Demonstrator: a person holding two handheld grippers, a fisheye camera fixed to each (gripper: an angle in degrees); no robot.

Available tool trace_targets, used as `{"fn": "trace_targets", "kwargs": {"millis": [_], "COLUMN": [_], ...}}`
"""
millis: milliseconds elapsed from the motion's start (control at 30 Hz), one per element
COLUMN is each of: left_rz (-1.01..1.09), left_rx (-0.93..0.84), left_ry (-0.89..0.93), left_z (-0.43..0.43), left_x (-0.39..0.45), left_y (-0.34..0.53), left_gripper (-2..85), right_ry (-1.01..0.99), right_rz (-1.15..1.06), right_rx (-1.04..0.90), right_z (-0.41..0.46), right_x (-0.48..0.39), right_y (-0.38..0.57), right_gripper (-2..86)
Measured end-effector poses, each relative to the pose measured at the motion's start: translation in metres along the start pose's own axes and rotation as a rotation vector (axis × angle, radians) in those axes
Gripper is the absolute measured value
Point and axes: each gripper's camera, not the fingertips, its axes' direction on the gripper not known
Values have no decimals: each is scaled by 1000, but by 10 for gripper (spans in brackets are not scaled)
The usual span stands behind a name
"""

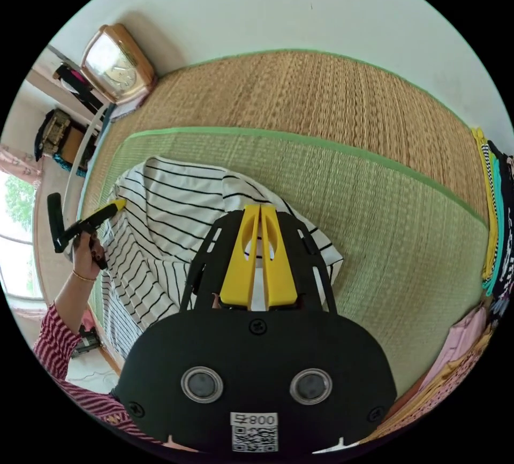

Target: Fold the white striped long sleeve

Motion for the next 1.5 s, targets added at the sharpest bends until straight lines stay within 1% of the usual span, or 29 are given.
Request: {"fn": "trace_targets", "kwargs": {"millis": [167, 267, 333, 367, 400, 433, 500, 567, 633, 700, 833, 1000, 1100, 1200, 1333, 1500], "left_rz": [38, 38, 36, 31, 13, -11, -24, -18, -13, -23, -63, -156, -208, -214, -250, -289], "left_rx": [6, 10, 15, 14, 8, -1, -3, 22, 48, 52, 53, -4, -20, -41, -47, -91], "left_ry": [-8, -18, -14, -7, 11, 27, 34, 64, 144, 197, 265, 306, 315, 325, 307, 286], "left_z": [6, 10, 14, 15, 17, 18, 16, 8, -5, -14, -45, -70, -80, -87, -93, -85], "left_x": [-22, -36, -50, -55, -65, -75, -87, -97, -114, -130, -169, -219, -243, -261, -293, -332], "left_y": [-3, -7, -10, -12, -15, -19, -21, -18, -3, 16, 73, 132, 157, 171, 183, 194], "left_gripper": [1, 1, 1, 1, 1, 1, 1, 1, 1, 1, 2, 6, 12, 21, 41, 69], "right_ry": [-91, -123, -112, -69, -58, -77, -149, -139, -165, -219, -282, -395, -437, -507, -496, -473], "right_rz": [66, 1, -37, -40, -40, -23, 36, 41, 36, 28, 57, 193, 277, 335, 382, 442], "right_rx": [62, 115, 100, 69, 43, 60, 55, 61, 80, 113, 107, 46, 39, 67, 88, 100], "right_z": [-8, -19, -15, -6, 2, 1, -5, -15, -30, -53, -81, -107, -120, -134, -153, -169], "right_x": [31, 15, 3, 1, 3, 8, 26, 32, 38, 49, 72, 104, 110, 108, 102, 102], "right_y": [9, 13, 9, 5, 3, 3, 4, 14, 33, 74, 160, 303, 367, 417, 461, 515], "right_gripper": [0, 0, 0, 0, 0, 0, 1, 1, 1, 1, 1, 1, 2, 3, 9, 46]}}
